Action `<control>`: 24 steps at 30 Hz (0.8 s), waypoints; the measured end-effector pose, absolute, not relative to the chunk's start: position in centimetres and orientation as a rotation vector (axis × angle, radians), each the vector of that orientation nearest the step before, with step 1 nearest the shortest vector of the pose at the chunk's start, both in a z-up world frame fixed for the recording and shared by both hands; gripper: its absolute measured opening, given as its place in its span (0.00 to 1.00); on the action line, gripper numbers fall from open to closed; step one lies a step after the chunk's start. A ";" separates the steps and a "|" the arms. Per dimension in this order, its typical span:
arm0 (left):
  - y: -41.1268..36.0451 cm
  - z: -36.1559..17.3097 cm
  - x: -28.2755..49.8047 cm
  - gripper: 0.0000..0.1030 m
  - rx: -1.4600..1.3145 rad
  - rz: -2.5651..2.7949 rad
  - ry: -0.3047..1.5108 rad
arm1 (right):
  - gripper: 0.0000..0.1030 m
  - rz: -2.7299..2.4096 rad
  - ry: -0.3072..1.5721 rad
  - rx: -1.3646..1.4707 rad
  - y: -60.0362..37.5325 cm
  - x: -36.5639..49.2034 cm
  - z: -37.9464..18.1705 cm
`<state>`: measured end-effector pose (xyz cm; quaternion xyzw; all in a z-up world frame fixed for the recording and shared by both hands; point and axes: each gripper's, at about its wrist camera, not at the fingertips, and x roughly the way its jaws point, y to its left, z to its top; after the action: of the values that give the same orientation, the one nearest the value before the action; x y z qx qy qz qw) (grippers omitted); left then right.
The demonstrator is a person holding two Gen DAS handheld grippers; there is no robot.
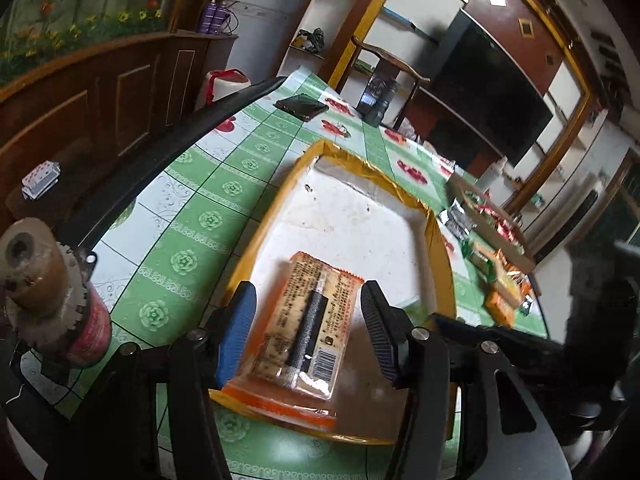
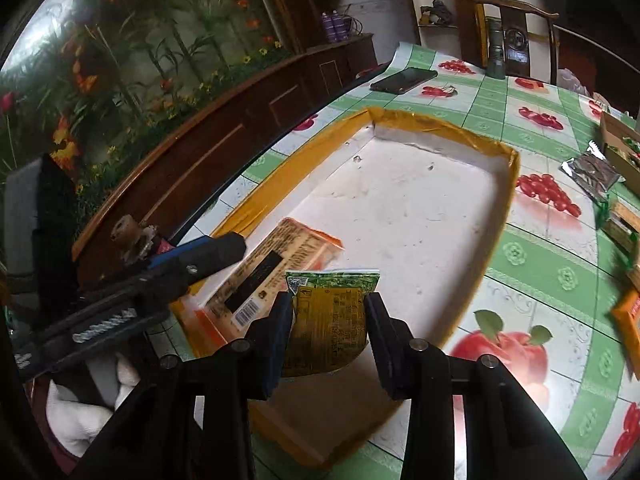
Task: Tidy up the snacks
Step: 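Carry both packs to the white tray and open both tools, then move the right tool back to the snack pile over the orange biscuit pack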
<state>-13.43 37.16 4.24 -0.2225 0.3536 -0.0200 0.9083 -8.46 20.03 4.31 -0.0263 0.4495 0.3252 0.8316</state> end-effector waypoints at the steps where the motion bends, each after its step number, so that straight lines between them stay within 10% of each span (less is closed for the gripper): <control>1: 37.3 4.3 -13.7 0.52 -0.469 -0.044 0.727 | 0.39 0.693 0.955 -0.037 20.0 -8.4 4.2; 14: 33.2 6.8 -15.1 0.62 -0.461 -0.195 0.712 | 0.67 0.516 0.749 -0.078 10.6 -12.5 8.2; 24: 26.7 6.7 -14.6 0.62 -0.379 -0.309 0.788 | 0.69 0.219 0.819 0.095 -4.4 -6.5 6.3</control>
<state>-14.64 26.70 6.71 -0.1826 0.3801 -0.1489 0.8944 -6.55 -4.40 6.33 0.0461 0.3971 0.1062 0.9104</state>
